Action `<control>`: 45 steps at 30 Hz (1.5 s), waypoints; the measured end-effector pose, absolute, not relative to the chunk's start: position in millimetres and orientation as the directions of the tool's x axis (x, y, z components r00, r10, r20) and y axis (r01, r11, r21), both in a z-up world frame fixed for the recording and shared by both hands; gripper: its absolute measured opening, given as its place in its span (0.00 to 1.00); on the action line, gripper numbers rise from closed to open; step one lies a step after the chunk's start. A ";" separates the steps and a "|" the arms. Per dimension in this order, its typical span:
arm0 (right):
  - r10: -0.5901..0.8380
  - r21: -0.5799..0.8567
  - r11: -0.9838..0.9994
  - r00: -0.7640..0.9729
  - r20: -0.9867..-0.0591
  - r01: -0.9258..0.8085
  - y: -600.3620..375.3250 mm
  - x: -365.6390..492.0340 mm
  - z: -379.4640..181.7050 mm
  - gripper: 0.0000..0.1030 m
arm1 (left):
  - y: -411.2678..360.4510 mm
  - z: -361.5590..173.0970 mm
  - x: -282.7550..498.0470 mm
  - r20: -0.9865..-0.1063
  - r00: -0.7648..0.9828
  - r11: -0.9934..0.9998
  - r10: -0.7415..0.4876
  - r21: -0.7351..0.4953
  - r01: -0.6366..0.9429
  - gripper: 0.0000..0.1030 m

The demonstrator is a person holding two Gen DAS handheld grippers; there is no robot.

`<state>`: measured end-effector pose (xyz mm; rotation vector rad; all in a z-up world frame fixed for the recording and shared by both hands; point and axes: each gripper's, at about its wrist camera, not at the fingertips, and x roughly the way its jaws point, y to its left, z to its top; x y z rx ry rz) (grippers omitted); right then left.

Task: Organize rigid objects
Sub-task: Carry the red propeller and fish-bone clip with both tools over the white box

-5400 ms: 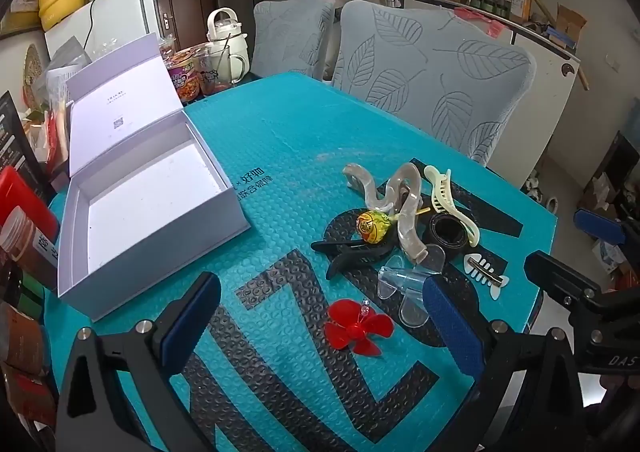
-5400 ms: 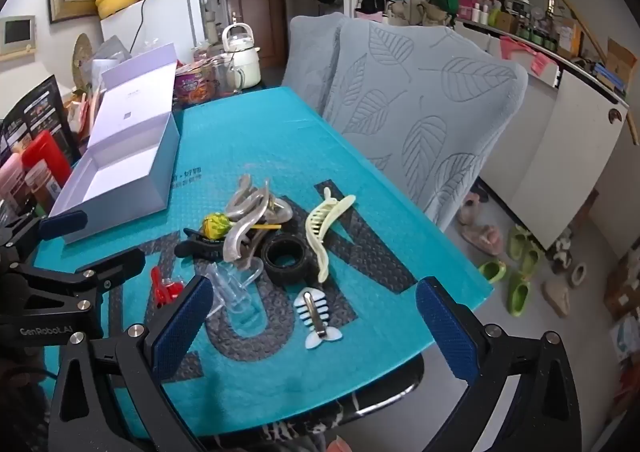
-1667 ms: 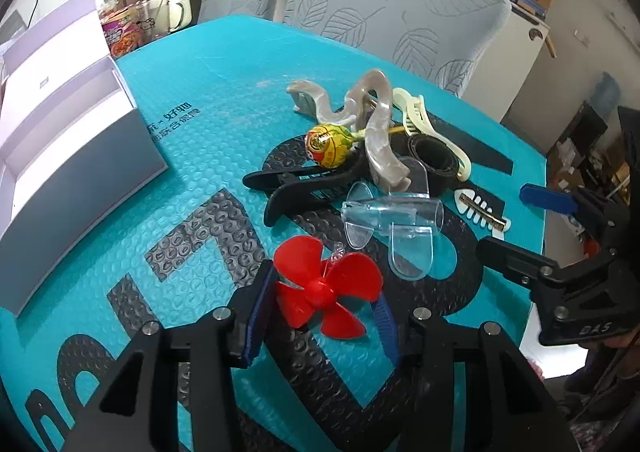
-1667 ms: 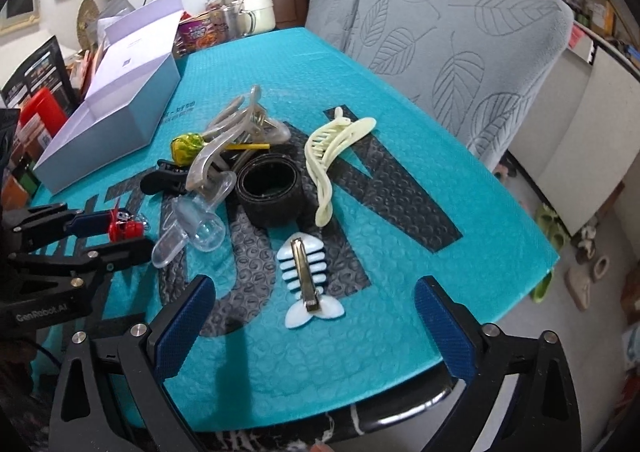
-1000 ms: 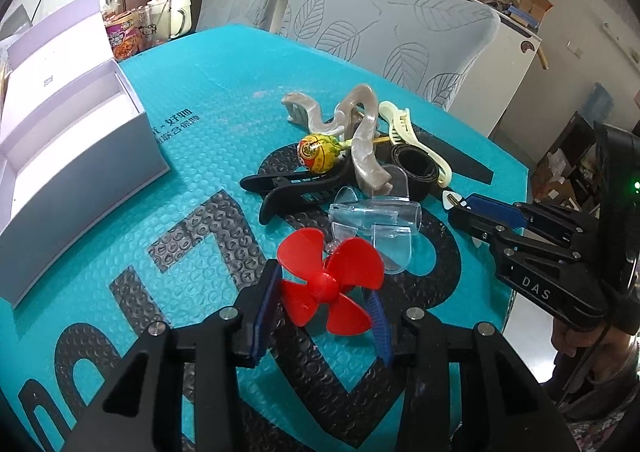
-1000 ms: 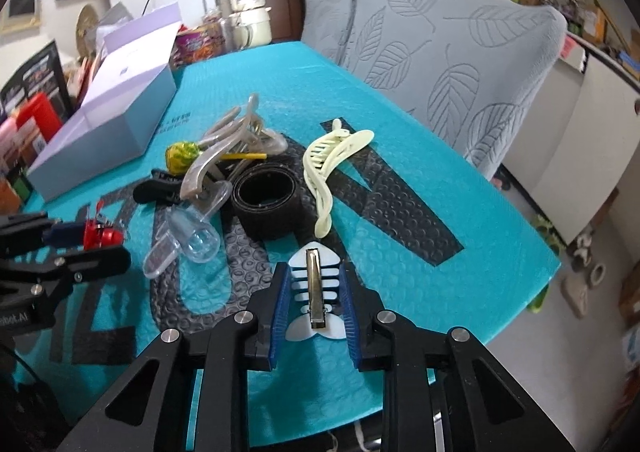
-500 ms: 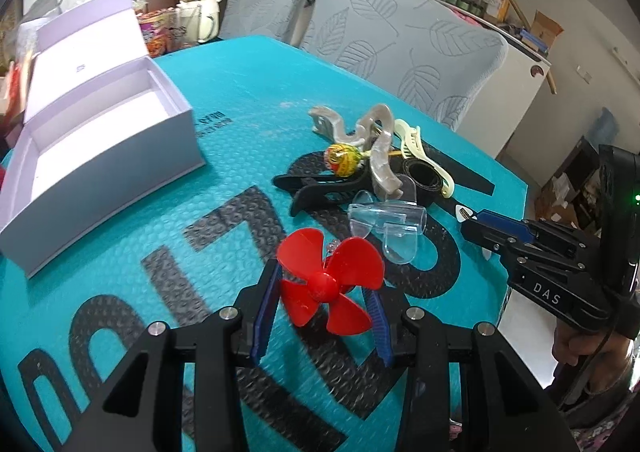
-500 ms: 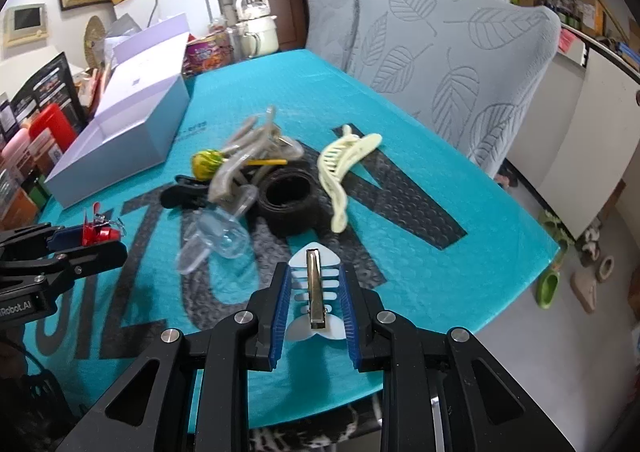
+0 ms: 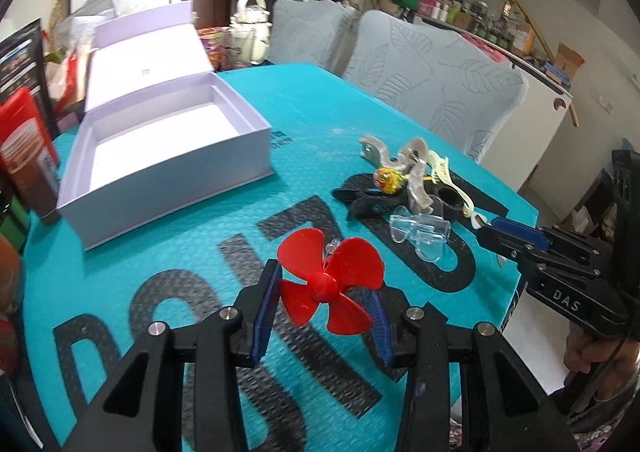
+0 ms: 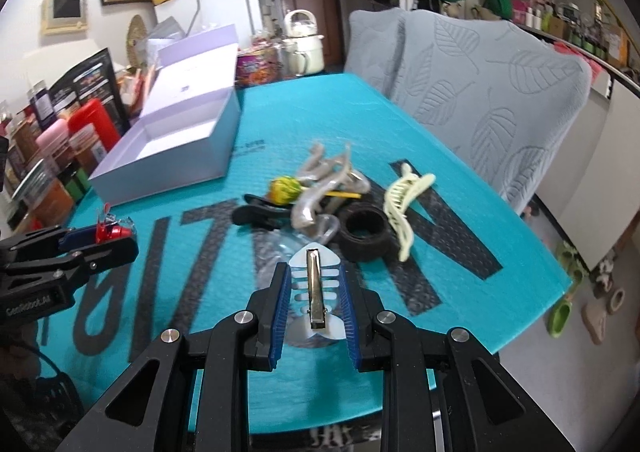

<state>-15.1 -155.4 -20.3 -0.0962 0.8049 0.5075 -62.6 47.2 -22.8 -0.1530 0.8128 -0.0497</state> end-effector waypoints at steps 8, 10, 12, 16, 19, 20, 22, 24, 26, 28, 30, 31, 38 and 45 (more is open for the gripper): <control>0.454 0.097 0.832 0.568 -0.686 -0.547 -134.5 -33.3 -7.6 0.23 | 66.6 -14.3 -83.4 -0.697 0.716 0.984 -0.040 -0.152 -0.093 0.40; 0.471 0.096 0.815 0.558 -0.683 -0.571 -126.2 -36.1 -6.0 0.23 | 71.5 -12.1 -88.5 -0.691 0.722 0.982 -0.024 -0.152 -0.113 0.40; 0.491 0.097 0.797 0.545 -0.680 -0.597 -117.4 -38.7 -5.4 0.23 | 75.5 -10.1 -92.8 -0.688 0.725 0.980 -0.009 -0.150 -0.130 0.40; 0.536 0.109 0.754 0.509 -0.673 -0.648 -100.8 -42.7 -4.5 0.23 | 86.7 -6.0 -104.9 -0.683 0.730 0.975 0.034 -0.138 -0.174 0.40; 0.569 0.115 0.715 0.479 -0.668 -0.689 -85.9 -44.4 -4.6 0.23 | 95.8 -1.6 -114.0 -0.678 0.732 0.969 0.065 -0.131 -0.208 0.40; 0.580 0.117 0.702 0.468 -0.667 -0.703 -81.1 -44.7 -4.2 0.23 | 99.0 0.4 -116.7 -0.675 0.733 0.966 0.080 -0.128 -0.223 0.40; 0.603 0.116 0.671 0.448 -0.660 -0.732 -71.1 -46.1 -2.1 0.23 | 104.6 3.7 -121.2 -0.669 0.736 0.961 0.108 -0.120 -0.251 0.40; 0.623 0.106 0.639 0.432 -0.652 -0.762 -59.6 -47.5 0.3 0.23 | 110.2 6.1 -124.9 -0.663 0.737 0.955 0.133 -0.115 -0.275 0.40; 0.636 0.082 0.607 0.422 -0.647 -0.790 -48.7 -48.8 3.1 0.23 | 115.7 6.8 -125.9 -0.661 0.734 0.949 0.153 -0.110 -0.297 0.40; 0.654 0.066 0.568 0.401 -0.642 -0.821 -36.2 -49.8 6.4 0.23 | 122.2 6.6 -127.1 -0.662 0.730 0.942 0.168 -0.110 -0.317 0.40; 0.669 0.058 0.535 0.381 -0.638 -0.843 -25.8 -51.1 9.6 0.23 | 128.8 8.4 -128.2 -0.659 0.730 0.937 0.182 -0.109 -0.332 0.40; 0.674 0.048 0.520 0.375 -0.636 -0.853 -20.4 -51.6 11.1 0.23 | 131.1 9.7 -128.4 -0.656 0.730 0.935 0.190 -0.107 -0.339 0.40; 0.717 0.015 0.430 0.332 -0.613 -0.903 13.4 -55.6 23.5 0.23 | 152.9 24.5 -125.7 -0.629 0.736 0.923 0.250 -0.076 -0.378 0.40; 0.732 0.027 0.405 0.306 -0.609 -0.914 36.4 -44.4 33.3 0.23 | 170.6 40.5 -112.5 -0.598 0.755 0.927 0.270 -0.050 -0.372 0.40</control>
